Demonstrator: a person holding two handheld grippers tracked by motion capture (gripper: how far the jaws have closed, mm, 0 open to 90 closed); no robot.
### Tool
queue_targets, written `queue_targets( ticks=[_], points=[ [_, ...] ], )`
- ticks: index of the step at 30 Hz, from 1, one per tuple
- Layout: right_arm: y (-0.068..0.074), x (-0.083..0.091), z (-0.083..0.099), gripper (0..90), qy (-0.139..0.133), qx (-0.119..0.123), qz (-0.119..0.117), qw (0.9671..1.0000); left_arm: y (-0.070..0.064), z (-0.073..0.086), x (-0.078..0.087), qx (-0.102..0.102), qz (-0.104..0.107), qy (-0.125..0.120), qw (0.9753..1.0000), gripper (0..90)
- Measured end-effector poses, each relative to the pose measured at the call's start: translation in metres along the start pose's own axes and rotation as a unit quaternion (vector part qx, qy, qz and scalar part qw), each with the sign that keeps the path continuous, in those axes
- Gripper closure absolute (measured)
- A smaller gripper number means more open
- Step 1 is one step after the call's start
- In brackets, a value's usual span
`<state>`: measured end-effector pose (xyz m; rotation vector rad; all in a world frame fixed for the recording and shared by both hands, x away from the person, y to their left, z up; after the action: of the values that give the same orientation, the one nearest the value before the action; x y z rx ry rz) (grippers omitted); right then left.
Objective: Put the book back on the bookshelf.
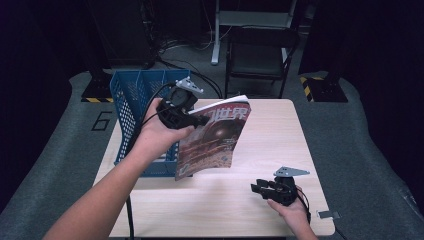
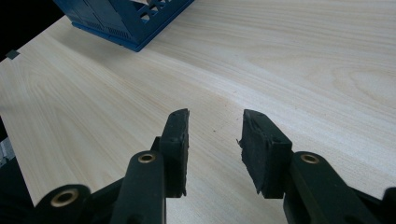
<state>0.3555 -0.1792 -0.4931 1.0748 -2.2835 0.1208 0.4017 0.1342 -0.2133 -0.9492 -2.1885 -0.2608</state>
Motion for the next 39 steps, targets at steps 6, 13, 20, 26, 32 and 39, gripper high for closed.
queue_targets(
  ticks=[6, 13, 20, 26, 32, 39],
  points=[
    [0.0, -0.001, 0.0, 61.3, 0.001, 0.0, 0.0, 1.0, 0.005, -0.001, 0.008, 0.007, -0.01, -0.004, 0.9999, 83.1],
    [0.001, -0.002, -0.001, 61.0, 0.001, -0.001, -0.001, 1.0, 0.012, -0.001, 0.016, 0.018, -0.019, -0.009, 0.9996, 83.1],
    [0.001, -0.003, -0.001, 61.0, 0.005, -0.002, 0.004, 1.0, 0.019, 0.0, 0.026, 0.019, -0.027, -0.011, 0.9994, 83.1],
    [0.0, -0.003, -0.001, 61.0, 0.004, 0.002, 0.003, 1.0, 0.025, 0.002, 0.035, 0.03, -0.034, -0.015, 0.9988, 83.1],
    [0.0, -0.003, 0.0, 61.0, 0.003, 0.002, 0.0, 1.0, 0.033, 0.004, 0.045, 0.035, -0.045, -0.017, 0.9982, 83.1],
    [0.0, -0.004, -0.001, 61.0, 0.004, -0.001, 0.0, 1.0, 0.042, 0.006, 0.055, 0.04, -0.056, -0.015, 0.9975, 83.1]
  ],
)
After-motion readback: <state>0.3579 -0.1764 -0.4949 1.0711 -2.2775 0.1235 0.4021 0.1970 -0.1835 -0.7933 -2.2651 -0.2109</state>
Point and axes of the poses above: each handheld gripper's, and its own axes: x roughly backward along the jaws, z roughly out of its underside, y roughly to its left, the point moved 1 cm from there along -x, roughly forward along the jaws, and after that the axes turned 10 degrees about x, right-handed, at the moved point
